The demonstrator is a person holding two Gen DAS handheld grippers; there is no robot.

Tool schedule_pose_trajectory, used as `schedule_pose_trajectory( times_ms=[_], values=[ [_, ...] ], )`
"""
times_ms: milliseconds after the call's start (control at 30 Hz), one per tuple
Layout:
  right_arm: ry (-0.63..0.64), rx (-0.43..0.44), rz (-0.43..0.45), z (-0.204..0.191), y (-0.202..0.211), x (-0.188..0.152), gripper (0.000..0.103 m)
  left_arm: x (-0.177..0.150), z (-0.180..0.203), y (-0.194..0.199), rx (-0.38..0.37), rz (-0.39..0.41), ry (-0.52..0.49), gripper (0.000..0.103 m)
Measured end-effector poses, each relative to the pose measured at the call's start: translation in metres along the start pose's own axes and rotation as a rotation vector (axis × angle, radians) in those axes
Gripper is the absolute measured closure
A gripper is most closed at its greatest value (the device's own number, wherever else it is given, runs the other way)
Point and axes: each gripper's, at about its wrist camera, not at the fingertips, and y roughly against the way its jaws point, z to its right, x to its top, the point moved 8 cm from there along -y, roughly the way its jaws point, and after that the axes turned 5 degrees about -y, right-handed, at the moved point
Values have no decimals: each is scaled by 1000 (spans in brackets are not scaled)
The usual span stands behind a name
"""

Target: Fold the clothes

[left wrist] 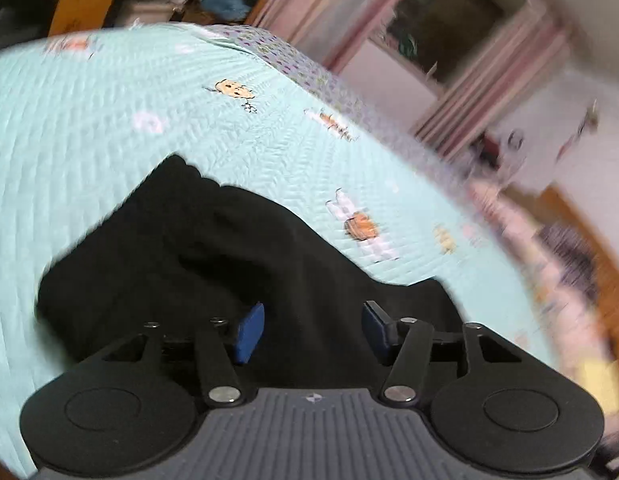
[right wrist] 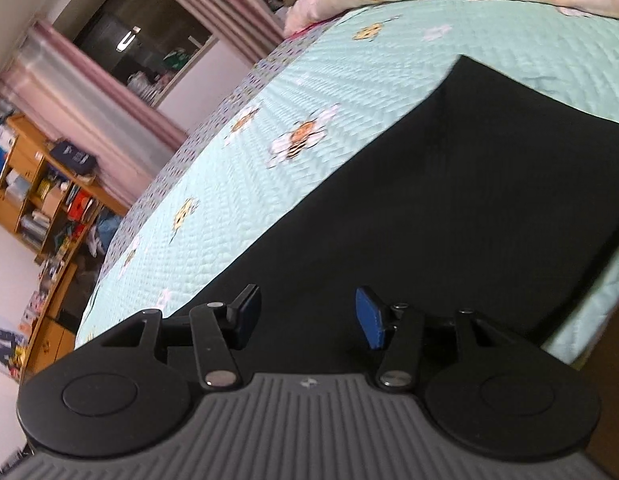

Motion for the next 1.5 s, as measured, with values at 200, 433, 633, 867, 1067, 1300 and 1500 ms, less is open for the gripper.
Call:
schedule_pose_trajectory(
  times_ms=[200, 433, 633, 867, 1067, 1300, 1500],
  values=[
    [14, 8, 1, -4, 8, -5, 48, 10, -54, -18, 169, -46, 123, 102],
    [12, 15, -15, 2, 13, -11, 48, 21, -18, -2, 60, 29, 131, 55],
    [63, 78, -71, -24, 1, -28, 48, 0, -19, -61, 243, -120, -52, 42],
    [77, 56, -69, -15, 13, -31, 48, 11, -38, -60, 242, -116, 20, 99],
    [33, 64, -84, -11, 9, -36, 48, 21, 25, -53, 26, -83, 3, 35],
    [77, 104, -106, -31, 7, -42, 48, 18, -18, -98, 198, -143, 39, 43],
    [16, 86, -96, -11, 14, -38, 48, 37, -22, -65, -28, -68, 237, 32]
  ],
)
